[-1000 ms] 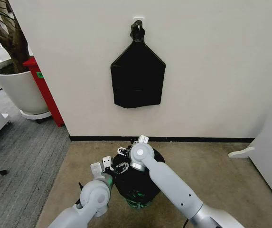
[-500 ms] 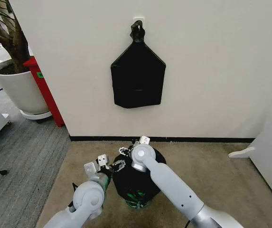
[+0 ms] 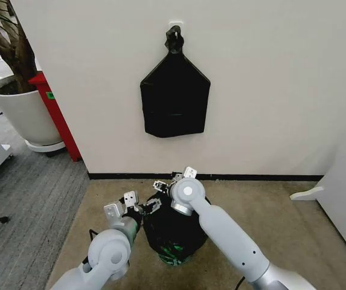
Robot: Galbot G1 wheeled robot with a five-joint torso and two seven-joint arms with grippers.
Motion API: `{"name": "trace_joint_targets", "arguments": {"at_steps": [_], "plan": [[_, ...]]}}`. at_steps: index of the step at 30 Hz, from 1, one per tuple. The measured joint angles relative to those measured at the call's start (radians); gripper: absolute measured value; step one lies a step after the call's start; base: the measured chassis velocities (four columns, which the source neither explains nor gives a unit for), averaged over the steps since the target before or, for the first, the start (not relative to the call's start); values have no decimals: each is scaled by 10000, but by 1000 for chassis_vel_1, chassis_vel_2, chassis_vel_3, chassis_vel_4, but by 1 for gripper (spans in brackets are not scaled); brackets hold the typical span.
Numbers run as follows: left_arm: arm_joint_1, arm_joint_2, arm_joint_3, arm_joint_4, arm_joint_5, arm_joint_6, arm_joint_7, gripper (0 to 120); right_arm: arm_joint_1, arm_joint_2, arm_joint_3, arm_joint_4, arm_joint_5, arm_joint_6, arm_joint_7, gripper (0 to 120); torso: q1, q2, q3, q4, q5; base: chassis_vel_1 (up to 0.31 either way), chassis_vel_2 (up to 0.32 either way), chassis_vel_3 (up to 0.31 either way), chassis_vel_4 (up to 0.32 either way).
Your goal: Place the garbage bag over the trash bin.
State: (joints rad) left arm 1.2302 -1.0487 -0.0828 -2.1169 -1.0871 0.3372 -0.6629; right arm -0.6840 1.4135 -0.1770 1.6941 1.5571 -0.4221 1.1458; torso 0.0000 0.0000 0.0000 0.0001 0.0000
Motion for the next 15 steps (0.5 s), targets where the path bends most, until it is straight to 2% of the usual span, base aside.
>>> {"name": "trace_joint_targets", "arguments": {"at_steps": [5,8,9,10,11,12,13,15], "plan": [[73,8,-43,-207,204,-162,56,100,-224,-367,78,1123,192,150,238,100,0,0,-1,1,0,0,0,0,0],[164,153,-129,-379,1050,-491,495,100,-699,-966,538,2664,219,360,-241,100,0,0,-2,-1,2,0,0,0,0],[195,202,-152,-388,1382,-585,701,100,-863,-1141,685,2976,118,383,-585,100,0,0,-2,1,2,0,0,0,0],[288,308,-195,-384,2129,-839,1218,100,-1294,-1561,1000,3454,-501,397,-1603,100,0,0,-2,0,1,0,0,0,0],[288,308,-195,-384,2129,-839,1218,100,-1294,-1561,1000,3454,-501,397,-1603,100,0,0,-2,0,1,0,0,0,0],[370,378,-226,-361,2608,-1017,1602,100,-1542,-1781,1160,3607,-1058,428,-2250,100,0,0,-2,0,2,0,0,0,0],[548,517,-275,-327,3356,-1248,2182,100,-1983,-2127,1440,3790,-2224,550,-3474,100,0,0,-2,-5,3,0,0,0,0],[897,730,-368,-320,4304,-1580,2813,100,-2556,-2592,1966,3970,-3809,803,-4951,100,0,0,-2,-5,3,0,0,0,0]]}}
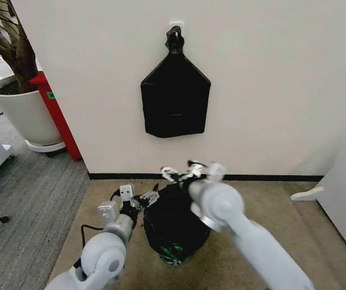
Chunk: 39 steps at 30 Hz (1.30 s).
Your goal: Place the garbage bag over the trash bin.
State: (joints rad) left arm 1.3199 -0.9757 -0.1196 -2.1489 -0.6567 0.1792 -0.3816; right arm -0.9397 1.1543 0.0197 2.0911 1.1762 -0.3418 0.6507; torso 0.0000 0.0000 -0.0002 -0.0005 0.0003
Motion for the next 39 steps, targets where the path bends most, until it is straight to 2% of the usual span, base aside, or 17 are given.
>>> {"name": "trace_joint_targets", "arguments": {"at_steps": [2,3,5,6,8,10,11,12,13,17,21,26,33,39], "plan": [[451,134,-430,-93,622,-251,525,100,-423,-295,480,160,-949,253,-724,100,0,0,1,2,-4,0,0,0,0],[803,156,-997,-229,926,-389,858,100,-798,-445,827,280,-1619,535,-1140,100,0,0,0,3,-4,0,0,0,0],[957,157,-1254,-282,1034,-452,1016,100,-1015,-502,1035,306,-2040,699,-1392,100,0,0,-1,4,0,0,0,0,0],[1608,56,-2295,-434,1388,-699,1752,100,-1810,-582,1760,329,-3452,1129,-2518,100,0,0,0,9,0,0,0,0,0],[2438,-64,-3514,-587,1748,-929,2501,100,-3055,-543,2847,350,-4868,1565,-4111,100,0,0,0,6,-4,0,0,0,0],[3244,-163,-4609,-772,1826,-1108,3046,100,-4240,-346,3924,463,-5698,1898,-5126,100,0,0,0,2,3,0,0,0,0],[3857,-300,-5443,-971,1803,-1241,3343,100,-5082,-143,4643,601,-6099,2134,-5734,100,0,1,-2,3,0,0,0,0,0],[3857,-300,-5443,-971,1803,-1241,3343,100,-5082,-143,4643,601,-6099,2134,-5734,100,0,1,-2,3,0,0,0,0,0],[4435,-559,-6155,-1188,1712,-1407,3615,100,-5938,99,5329,758,-6445,2403,-6295,100,0,1,-1,5,1,0,0,0,0],[5751,-1769,-7213,-1774,1789,-1939,4280,100,-8333,1073,6816,1184,-7134,3505,-7397,100,-1,2,-2,-2,-2,0,0,0,0],[6740,-2601,-7174,-2314,2155,-2165,4490,100,-9278,1690,7200,1583,-7259,4077,-7545,100,-1,1,-2,5,-1,0,0,0,0],[7847,-3240,-6160,-2811,3424,-2663,4473,100,-9632,2187,7297,1741,-7334,4540,-7479,100,-1,1,0,5,0,0,0,0,0],[8220,-3360,-5667,-3028,4096,-2792,4455,100,-9783,2146,7294,2178,-7135,4558,-7417,100,-1,2,1,5,-1,0,0,0,0],[8214,-3361,-5607,-3031,4165,-2794,4419,100,-9778,2115,7269,2209,-7114,4544,-7369,100,-1,1,2,5,-3,0,0,0,0]]}}
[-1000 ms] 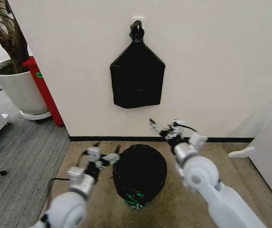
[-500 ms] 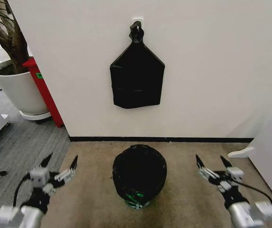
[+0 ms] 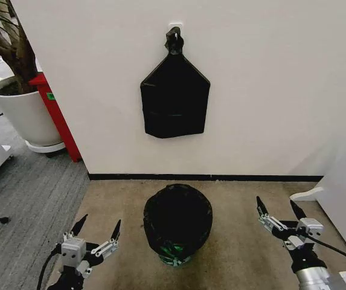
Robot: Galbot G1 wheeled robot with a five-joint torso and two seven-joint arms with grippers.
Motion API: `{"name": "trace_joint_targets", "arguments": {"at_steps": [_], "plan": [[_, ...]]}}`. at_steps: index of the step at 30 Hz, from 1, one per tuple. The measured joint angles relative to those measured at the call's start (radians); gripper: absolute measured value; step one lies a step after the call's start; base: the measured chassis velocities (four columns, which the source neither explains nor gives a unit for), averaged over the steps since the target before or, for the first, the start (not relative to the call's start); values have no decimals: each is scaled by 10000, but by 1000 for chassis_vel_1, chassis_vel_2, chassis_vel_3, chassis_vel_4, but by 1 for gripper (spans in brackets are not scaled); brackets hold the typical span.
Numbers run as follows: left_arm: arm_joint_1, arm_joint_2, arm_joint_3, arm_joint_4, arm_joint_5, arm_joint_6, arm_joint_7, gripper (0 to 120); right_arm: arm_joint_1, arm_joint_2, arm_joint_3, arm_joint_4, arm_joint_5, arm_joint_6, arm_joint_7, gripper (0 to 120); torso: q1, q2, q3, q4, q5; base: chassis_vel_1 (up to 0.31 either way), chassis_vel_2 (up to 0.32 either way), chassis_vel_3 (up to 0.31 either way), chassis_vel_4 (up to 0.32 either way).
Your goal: Place the garbage bag over the trash bin.
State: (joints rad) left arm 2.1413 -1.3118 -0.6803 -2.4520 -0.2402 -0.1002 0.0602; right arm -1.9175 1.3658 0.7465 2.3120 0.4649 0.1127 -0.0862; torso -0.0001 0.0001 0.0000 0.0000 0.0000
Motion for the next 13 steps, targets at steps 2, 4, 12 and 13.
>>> {"name": "trace_joint_targets", "arguments": {"at_steps": [2,4,12,13], "plan": [[-8,4,2,0,0,0,-5,100,6,-2,-7,0,8,-7,8,100,0,0,0,0,0,0,0,0,0],[-21,9,4,0,-2,2,-13,100,15,-6,-14,0,14,-16,15,100,0,0,0,0,-1,0,0,0,0],[-48,21,10,15,-31,17,-28,100,41,-12,-33,-11,31,-36,38,100,1,-1,0,0,-1,0,0,0,0],[-52,23,11,17,-36,19,-30,100,44,-14,-35,-13,33,-40,42,100,0,-1,0,0,0,0,0,0,0]]}}
